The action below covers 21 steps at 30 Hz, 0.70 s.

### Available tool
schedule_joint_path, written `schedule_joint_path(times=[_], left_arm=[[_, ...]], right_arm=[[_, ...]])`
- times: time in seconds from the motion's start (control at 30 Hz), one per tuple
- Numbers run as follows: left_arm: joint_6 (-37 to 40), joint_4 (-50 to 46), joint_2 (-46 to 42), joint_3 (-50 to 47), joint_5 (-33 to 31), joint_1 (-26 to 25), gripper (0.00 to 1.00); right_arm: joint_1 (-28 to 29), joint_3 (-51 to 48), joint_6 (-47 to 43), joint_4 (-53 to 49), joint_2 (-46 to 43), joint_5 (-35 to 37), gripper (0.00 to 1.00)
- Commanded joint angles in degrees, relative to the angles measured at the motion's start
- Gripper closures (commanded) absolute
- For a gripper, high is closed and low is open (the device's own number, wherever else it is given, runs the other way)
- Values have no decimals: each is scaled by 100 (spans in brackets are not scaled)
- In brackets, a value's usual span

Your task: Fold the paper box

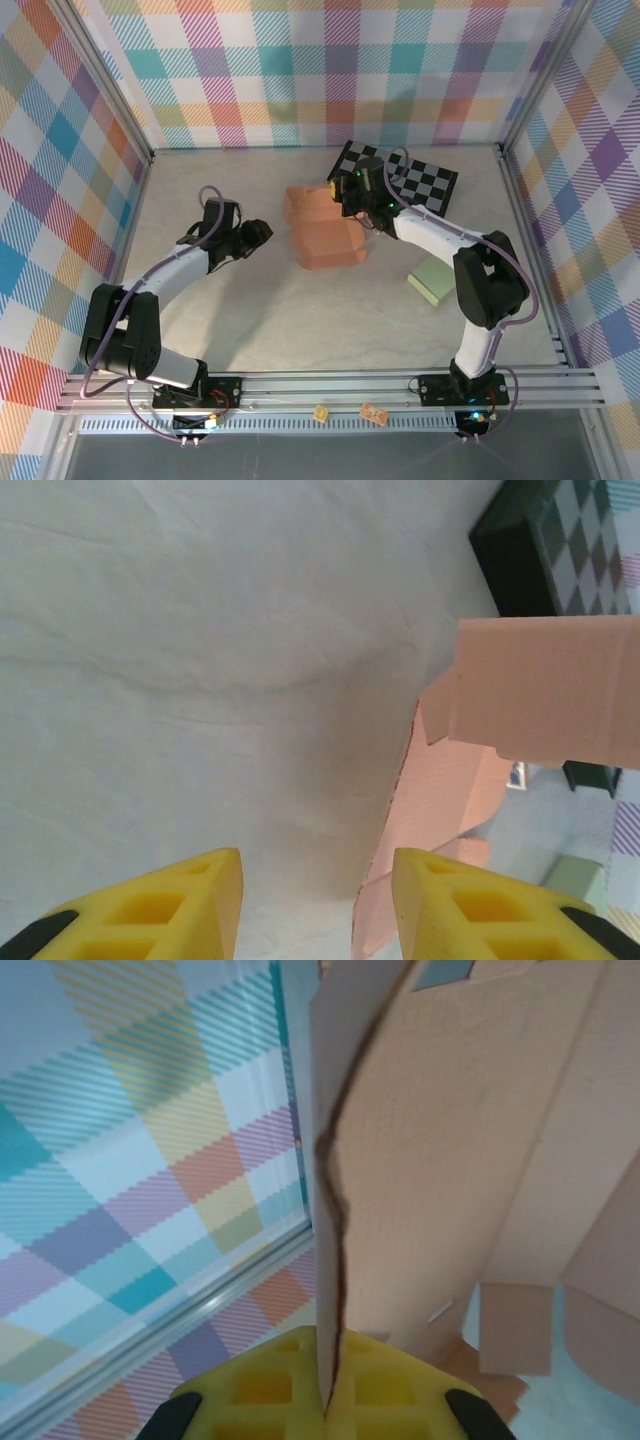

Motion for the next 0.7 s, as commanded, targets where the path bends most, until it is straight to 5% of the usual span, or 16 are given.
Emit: schedule_joint_path(times=[0.0,0.33,0.67], left_arm=[[385,-366,-41,133,87,267,58],[986,-217,95,41,453,804,59],[2135,857,581,-122,1399,740,67]], right_arm=[[188,-78,-258,310,122,-125,100],[344,-228,-1197,1574,837,-718,100],[339,-439,-1583,2385,1117,-1047,100]])
